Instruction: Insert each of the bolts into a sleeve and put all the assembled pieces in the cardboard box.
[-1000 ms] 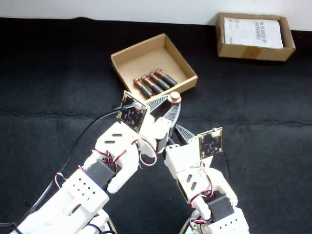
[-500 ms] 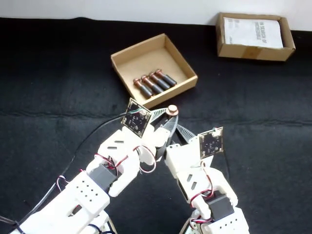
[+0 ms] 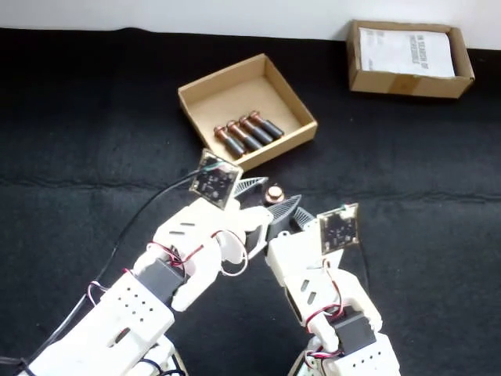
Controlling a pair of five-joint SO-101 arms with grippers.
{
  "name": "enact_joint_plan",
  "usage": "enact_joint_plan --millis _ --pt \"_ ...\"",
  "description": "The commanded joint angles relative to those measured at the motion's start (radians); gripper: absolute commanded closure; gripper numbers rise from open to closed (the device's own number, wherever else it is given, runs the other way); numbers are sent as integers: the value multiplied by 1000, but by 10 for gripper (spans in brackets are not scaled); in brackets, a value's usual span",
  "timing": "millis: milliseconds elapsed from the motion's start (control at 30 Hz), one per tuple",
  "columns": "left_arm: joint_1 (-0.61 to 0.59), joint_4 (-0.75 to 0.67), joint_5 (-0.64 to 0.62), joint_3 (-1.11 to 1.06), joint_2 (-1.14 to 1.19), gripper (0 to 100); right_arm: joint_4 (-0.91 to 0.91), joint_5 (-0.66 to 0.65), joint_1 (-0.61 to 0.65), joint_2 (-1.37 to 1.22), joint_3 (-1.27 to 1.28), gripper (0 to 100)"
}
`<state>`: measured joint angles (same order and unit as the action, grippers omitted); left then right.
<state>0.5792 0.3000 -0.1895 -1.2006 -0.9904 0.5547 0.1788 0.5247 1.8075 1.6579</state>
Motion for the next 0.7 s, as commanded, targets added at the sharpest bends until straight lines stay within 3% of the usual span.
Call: enact_joint_plan --millis 0,233,467,667 --pt "-7 58 8 74 -2 773 -15 5 -19 22 143 991" --pt "-8 233 8 205 -25 773 -15 5 -51 22 143 991" --pt "-8 358 12 262 -232 780 -15 5 -77 22 143 991" --pt "-58 417 12 255 -418 984 -15 5 -79 22 142 991"
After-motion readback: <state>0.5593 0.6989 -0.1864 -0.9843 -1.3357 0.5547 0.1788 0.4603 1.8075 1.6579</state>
